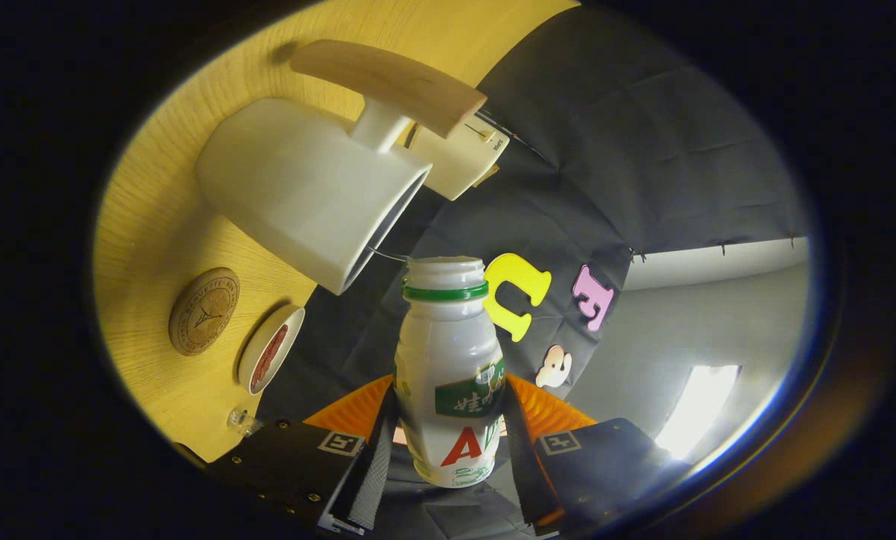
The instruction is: Take the bottle from table, then pour the juice into the cup, finally place the bottle on the coaster
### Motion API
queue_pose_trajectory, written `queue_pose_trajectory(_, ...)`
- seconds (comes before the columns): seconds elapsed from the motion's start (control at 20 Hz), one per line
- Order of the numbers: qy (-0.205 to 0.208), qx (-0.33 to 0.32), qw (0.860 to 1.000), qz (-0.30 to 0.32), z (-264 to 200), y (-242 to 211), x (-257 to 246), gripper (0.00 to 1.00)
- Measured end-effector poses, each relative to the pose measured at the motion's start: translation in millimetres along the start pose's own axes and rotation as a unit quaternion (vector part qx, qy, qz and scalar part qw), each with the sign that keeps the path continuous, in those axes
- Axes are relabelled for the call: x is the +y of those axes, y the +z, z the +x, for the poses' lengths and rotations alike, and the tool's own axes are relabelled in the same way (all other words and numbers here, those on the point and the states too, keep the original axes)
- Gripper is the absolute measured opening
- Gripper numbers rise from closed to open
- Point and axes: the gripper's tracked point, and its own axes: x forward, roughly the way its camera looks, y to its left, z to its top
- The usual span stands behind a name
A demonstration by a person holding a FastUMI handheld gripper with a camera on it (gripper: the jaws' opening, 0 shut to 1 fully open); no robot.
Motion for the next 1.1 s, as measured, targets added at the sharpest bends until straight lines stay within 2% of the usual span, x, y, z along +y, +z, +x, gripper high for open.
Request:
queue_pose_trajectory(0.2, -0.014, -0.008, 1.0, -0.026, -0.6, 5.0, -5.5, 0.7)
queue_pose_trajectory(0.55, -0.019, -0.008, 0.999, -0.033, -2.2, 5.7, -6.2, 0.7)
queue_pose_trajectory(0.75, 0.01, 0.009, 1.0, 0.028, 1.6, -3.6, 2.9, 0.7)
queue_pose_trajectory(0.85, 0.035, 0.016, 0.996, 0.083, 2.5, -8.6, 14.5, 0.7)
queue_pose_trajectory(0.95, 0.072, 0.028, 0.983, 0.169, 3.7, -14.1, 30.6, 0.7)
queue_pose_trajectory(1.1, 0.103, 0.042, 0.952, 0.285, 1.9, -20.2, 36.1, 0.7)
